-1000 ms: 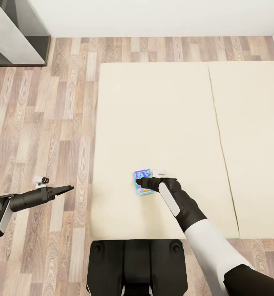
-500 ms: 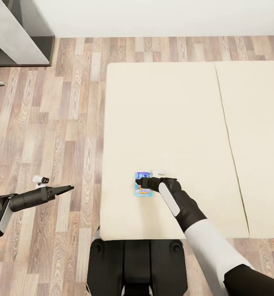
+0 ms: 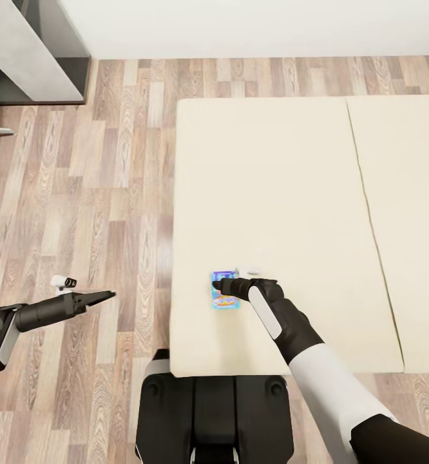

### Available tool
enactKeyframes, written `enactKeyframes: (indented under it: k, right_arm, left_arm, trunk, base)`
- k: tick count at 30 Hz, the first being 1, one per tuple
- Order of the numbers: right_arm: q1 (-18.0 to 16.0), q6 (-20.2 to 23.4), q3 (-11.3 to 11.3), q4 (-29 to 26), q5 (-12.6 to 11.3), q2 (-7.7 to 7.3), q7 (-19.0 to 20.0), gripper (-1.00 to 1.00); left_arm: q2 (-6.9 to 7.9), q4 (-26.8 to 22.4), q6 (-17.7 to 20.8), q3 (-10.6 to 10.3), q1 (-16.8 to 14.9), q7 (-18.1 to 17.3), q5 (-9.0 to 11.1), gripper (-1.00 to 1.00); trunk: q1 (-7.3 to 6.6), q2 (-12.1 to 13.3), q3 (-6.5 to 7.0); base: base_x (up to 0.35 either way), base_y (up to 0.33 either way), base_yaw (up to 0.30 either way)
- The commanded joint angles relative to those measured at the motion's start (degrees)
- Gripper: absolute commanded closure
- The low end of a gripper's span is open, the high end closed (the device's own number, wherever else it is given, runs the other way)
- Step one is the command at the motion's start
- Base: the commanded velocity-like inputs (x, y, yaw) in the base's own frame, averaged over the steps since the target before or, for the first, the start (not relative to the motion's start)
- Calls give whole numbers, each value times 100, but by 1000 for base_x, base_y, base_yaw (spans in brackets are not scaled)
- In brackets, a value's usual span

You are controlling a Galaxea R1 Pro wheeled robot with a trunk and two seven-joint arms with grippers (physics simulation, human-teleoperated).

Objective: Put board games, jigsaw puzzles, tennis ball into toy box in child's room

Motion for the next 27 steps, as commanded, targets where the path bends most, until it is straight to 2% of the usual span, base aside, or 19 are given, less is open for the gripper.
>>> enactKeyframes:
  k: [1, 17, 27]
  right_arm:
    - [-2, 15, 10, -7, -62, -1, -56, -100]
    - [-2, 15, 10, -7, -64, -1, -56, -100]
    - [-2, 15, 15, -7, -61, -1, -56, -100]
  left_arm:
    - [2, 1, 61, -1, -1, -22, -1, -100]
    - [-2, 1, 61, -1, -2, -22, -1, -100]
    - [-6, 1, 61, -2, 1, -22, -2, -100]
  trunk:
    - [3, -9, -6]
    - [3, -9, -6]
    - [3, -9, -6]
  base:
    - [0, 118, 0]
    - [0, 132, 0]
    - [0, 29, 0]
